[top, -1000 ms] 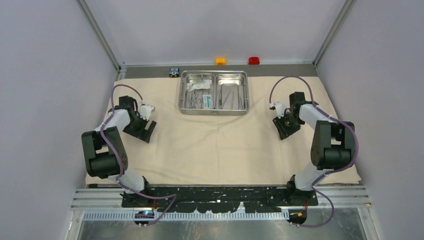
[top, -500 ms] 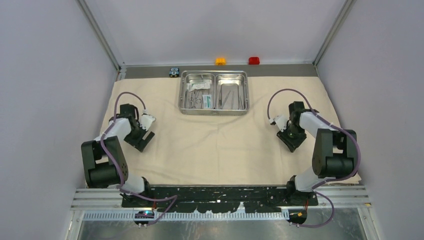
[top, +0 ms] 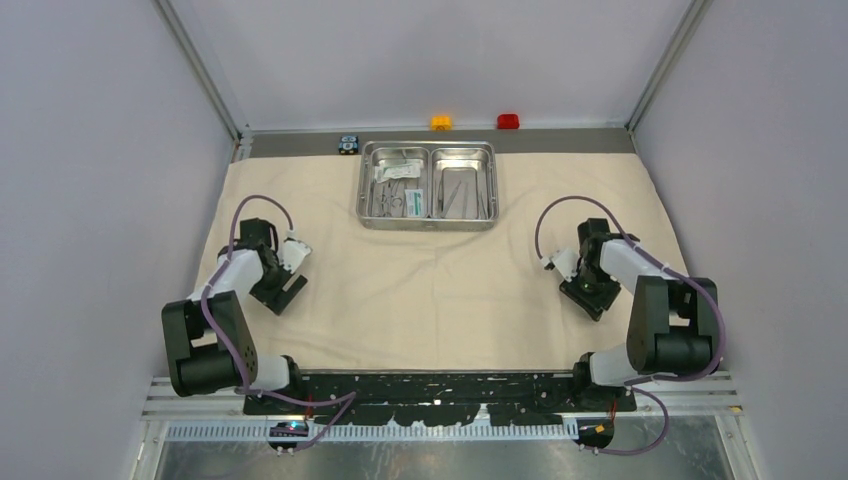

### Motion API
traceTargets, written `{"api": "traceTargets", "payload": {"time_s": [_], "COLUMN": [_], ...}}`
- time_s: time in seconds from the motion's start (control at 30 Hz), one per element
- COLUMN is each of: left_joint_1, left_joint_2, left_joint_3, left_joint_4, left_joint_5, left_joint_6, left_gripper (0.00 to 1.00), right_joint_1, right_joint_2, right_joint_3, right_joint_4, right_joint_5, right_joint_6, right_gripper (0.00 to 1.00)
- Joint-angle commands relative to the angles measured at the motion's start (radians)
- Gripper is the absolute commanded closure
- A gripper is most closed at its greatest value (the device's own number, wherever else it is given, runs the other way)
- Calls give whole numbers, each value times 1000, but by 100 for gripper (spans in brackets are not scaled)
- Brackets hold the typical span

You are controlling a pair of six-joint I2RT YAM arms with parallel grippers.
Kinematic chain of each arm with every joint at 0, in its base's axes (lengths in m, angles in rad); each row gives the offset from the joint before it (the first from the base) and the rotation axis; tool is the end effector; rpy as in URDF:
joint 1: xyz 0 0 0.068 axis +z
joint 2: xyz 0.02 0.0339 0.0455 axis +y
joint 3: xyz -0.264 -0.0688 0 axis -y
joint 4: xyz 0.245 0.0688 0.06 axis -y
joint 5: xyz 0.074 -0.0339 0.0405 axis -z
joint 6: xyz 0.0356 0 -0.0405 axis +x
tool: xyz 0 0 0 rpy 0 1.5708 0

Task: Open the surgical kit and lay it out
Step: Smooth out the surgical kit at the center of the board.

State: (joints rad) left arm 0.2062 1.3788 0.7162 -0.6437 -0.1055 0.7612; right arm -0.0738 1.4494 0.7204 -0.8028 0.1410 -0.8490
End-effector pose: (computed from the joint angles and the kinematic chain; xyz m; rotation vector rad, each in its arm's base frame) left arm 0.2227 0.0504 0.1636 0.7854 2.8326 0.3192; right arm 0.2140 -0.0208 0.1479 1.1699 -2.8769 0.2233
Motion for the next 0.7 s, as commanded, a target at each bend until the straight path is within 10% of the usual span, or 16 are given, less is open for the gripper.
{"api": "traceTargets", "payload": {"time_s": [0.0,0.37,0.67], "left_joint_1": [4,5,3], "left_joint_2": [-37,-96,-32], "left_joint_3": [-16,187,318], "left_joint_4": [-24,-113,6], "left_joint_5": [-17,259,412], "left_joint_6": [35,-95,-290], "left_gripper": [16,16,15], "right_joint_1": [1,2,184], "right_joint_2": [-18,-235,140], "right_joint_3": [-64,205,402], "right_joint_4": [-59,-23,344], "right_joint_5": [-24,-399,-397], "right_joint_6": [-19,209,469], "right_gripper": [57,55,49]}}
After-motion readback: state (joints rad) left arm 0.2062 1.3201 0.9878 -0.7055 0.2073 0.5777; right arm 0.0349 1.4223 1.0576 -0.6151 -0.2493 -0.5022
